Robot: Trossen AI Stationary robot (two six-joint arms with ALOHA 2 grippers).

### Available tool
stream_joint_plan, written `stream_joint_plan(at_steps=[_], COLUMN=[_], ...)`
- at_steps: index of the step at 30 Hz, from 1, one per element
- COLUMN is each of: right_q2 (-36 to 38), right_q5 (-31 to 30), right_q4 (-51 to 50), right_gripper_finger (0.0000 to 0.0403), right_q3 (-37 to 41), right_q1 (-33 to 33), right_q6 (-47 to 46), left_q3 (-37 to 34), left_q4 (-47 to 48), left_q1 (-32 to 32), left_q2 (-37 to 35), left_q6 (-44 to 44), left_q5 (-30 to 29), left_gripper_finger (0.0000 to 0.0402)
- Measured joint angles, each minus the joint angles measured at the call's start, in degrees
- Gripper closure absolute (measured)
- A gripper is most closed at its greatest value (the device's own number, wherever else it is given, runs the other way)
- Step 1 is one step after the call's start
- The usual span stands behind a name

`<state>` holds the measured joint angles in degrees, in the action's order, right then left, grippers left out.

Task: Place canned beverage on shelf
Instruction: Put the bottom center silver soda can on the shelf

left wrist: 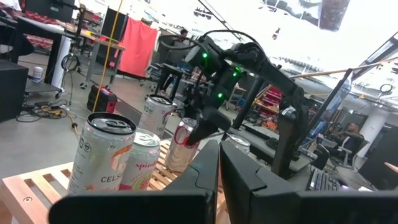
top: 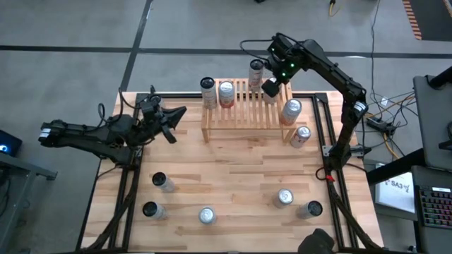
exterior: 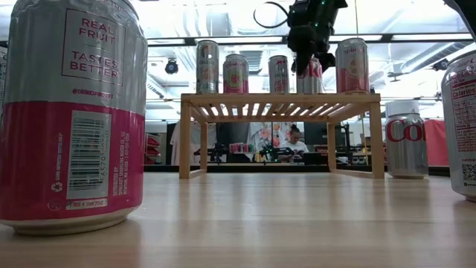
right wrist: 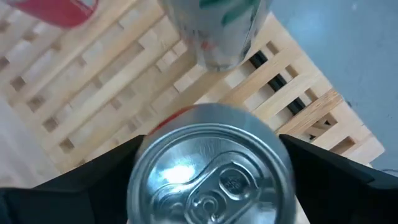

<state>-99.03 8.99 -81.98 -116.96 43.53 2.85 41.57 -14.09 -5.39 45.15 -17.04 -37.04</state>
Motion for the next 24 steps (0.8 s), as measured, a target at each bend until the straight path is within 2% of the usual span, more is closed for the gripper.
stream_joint_plan(at_steps=[8,14,19,24], right_q2=[0.5,2.28,4.39,6.21], right_q5=[-0.04,-0.17,-1.53,-3.34], right_q4=[-0.84,-0.83,0.31,2.71], right_gripper_finger=[0.0055,0.0066,0.0113,0.0189], right_q3=[-7.33,-12.88,-12.66,-8.24], right_q1=[0.0,0.57,4.04,7.45], right_q6=[-0.68,4.35,5.91,3.11], left_q3=[0.0,0.0,0.0,0.0], left_q4=[-0.54,-5.02,-9.95,-12.52], left_q1=[-0.02,0.02,0.02,0.0], left_q2=[0.17,1.86,4.7,7.05], left_q6=[0.02,0.11,0.1,0.09], left_q5=[-2.84,-7.12,-7.58,-8.14], left_gripper_finger=[0.0402,0.0402,0.0402,0.0402])
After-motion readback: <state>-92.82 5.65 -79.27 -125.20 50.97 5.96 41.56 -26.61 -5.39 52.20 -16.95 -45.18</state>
